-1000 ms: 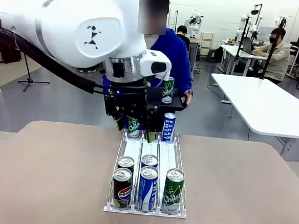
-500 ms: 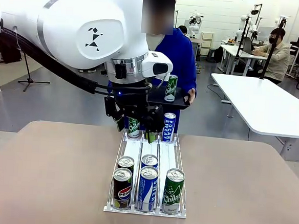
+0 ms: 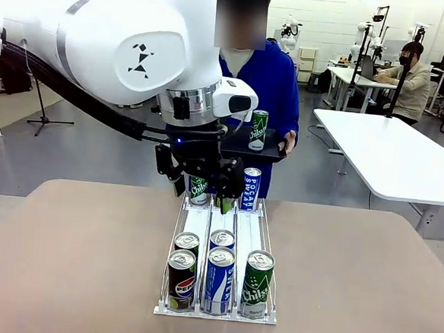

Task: Retrieve and hand over the desired beverage to the person.
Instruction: Pick up another can of the same type that the person held from the Automatic Can Dispenser.

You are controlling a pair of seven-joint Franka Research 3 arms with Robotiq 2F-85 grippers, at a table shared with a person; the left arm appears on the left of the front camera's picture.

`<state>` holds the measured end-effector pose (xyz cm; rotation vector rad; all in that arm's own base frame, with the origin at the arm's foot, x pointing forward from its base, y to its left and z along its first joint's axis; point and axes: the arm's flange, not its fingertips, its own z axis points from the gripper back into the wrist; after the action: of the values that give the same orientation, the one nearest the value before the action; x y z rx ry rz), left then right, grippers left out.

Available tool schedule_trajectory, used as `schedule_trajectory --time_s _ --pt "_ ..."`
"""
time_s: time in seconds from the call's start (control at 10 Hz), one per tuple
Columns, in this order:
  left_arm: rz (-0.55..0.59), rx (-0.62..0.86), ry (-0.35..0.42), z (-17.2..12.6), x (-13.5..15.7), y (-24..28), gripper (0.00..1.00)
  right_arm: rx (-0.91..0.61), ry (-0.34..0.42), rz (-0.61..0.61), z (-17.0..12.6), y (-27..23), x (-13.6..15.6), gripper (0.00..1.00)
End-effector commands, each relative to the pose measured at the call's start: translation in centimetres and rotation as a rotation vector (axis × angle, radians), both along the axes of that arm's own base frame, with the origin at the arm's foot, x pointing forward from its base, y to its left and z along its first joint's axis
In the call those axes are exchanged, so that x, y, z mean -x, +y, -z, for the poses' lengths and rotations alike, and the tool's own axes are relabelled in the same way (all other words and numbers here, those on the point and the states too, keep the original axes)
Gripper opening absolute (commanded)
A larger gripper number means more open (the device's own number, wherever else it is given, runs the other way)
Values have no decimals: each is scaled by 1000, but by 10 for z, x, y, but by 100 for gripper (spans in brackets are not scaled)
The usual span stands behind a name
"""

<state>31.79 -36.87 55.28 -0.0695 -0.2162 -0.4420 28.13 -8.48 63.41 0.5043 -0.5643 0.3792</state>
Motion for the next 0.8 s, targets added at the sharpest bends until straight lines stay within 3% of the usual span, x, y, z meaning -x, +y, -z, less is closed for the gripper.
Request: schedule_trajectory --time_s 0.0,0.2,0.3,0.5,0.7 --pt "-210 -47 -44 28 15 -27 100 -7 4 -7 1 0 -1 100" --pt "-332 -35 23 46 27 -44 100 -7 4 -7 1 0 -1 100" --pt "-380 -25 8 53 27 -47 100 -7 4 -7 1 0 -1 100" --pt "-491 15 51 70 19 -45 100 -7 4 -7 1 0 -1 100" --pt "-512 44 67 85 13 -44 100 -7 4 -7 1 0 -1 100"
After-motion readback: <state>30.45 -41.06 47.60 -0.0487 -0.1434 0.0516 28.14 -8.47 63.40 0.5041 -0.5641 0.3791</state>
